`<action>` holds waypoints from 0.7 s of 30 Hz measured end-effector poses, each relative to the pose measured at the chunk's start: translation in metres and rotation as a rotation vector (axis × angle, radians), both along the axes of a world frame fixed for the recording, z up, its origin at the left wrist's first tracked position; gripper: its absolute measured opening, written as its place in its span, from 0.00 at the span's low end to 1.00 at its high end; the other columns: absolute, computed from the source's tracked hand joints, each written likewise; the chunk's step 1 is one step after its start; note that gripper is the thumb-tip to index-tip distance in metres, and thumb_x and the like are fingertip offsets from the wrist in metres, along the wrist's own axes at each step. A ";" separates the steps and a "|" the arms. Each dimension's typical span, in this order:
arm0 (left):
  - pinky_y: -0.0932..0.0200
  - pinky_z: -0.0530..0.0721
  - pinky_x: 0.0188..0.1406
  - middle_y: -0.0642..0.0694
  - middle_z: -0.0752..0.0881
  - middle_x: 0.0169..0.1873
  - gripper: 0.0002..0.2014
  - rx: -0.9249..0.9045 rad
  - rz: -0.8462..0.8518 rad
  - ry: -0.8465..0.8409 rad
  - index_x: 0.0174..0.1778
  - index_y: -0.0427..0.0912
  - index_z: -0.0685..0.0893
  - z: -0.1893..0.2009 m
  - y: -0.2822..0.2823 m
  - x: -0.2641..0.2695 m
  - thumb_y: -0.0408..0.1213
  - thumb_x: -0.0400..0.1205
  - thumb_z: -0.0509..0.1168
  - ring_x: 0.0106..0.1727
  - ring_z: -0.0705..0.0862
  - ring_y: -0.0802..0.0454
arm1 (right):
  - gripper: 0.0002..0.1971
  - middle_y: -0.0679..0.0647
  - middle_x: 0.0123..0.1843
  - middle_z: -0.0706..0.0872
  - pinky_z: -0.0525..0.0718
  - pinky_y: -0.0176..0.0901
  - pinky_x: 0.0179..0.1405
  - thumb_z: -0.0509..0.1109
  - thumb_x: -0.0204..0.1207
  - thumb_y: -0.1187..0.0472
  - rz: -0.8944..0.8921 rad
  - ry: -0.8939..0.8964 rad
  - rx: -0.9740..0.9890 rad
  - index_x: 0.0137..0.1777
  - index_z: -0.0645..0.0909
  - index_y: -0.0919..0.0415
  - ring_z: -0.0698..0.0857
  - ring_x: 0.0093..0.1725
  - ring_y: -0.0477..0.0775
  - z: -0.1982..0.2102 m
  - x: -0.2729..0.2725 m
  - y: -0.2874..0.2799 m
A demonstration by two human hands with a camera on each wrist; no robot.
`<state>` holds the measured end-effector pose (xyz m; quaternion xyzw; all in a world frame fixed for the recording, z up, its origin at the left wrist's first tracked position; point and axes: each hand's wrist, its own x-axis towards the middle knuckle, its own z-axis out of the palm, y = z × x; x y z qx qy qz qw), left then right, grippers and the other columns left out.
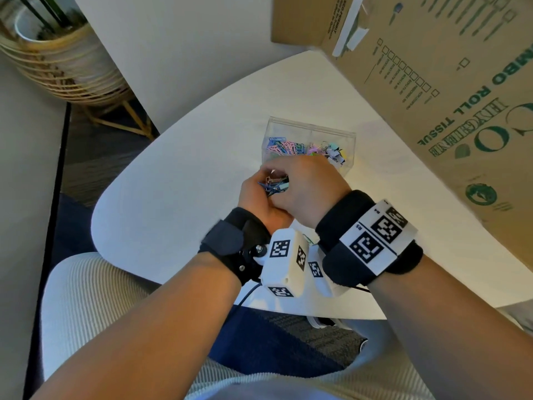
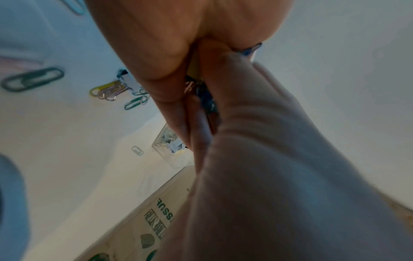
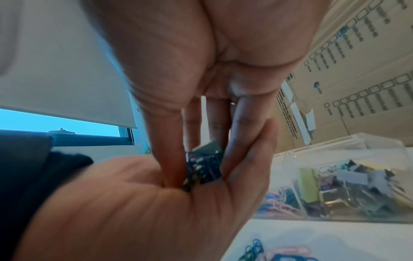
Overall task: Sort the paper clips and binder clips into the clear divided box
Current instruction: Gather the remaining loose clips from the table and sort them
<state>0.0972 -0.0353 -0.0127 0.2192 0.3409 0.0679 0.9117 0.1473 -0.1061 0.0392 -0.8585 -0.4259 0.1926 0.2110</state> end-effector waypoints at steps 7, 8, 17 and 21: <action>0.51 0.87 0.45 0.38 0.88 0.38 0.17 -0.172 0.132 -0.014 0.47 0.33 0.84 -0.005 0.016 -0.004 0.41 0.85 0.54 0.38 0.89 0.43 | 0.14 0.44 0.50 0.88 0.84 0.42 0.53 0.71 0.75 0.46 -0.177 0.073 0.217 0.59 0.85 0.45 0.85 0.51 0.45 0.012 0.012 -0.008; 0.50 0.88 0.43 0.37 0.88 0.38 0.19 -0.190 0.144 -0.005 0.45 0.32 0.85 -0.007 0.021 -0.006 0.41 0.86 0.53 0.38 0.89 0.42 | 0.10 0.43 0.48 0.88 0.83 0.40 0.50 0.70 0.75 0.47 -0.213 0.068 0.237 0.53 0.86 0.47 0.85 0.49 0.45 0.010 0.016 -0.011; 0.41 0.88 0.42 0.33 0.89 0.39 0.26 -0.231 0.223 -0.065 0.38 0.26 0.89 -0.018 0.046 -0.024 0.40 0.87 0.52 0.37 0.90 0.38 | 0.10 0.42 0.44 0.81 0.73 0.38 0.42 0.74 0.70 0.62 -0.061 0.155 -0.450 0.40 0.78 0.45 0.81 0.45 0.52 -0.051 0.012 -0.042; 0.45 0.89 0.41 0.34 0.89 0.40 0.21 -0.210 0.207 -0.018 0.46 0.29 0.86 -0.017 0.040 -0.023 0.40 0.87 0.53 0.37 0.90 0.40 | 0.16 0.47 0.44 0.83 0.76 0.38 0.47 0.63 0.70 0.73 -0.132 0.148 -0.318 0.39 0.80 0.48 0.84 0.48 0.55 -0.063 0.008 -0.031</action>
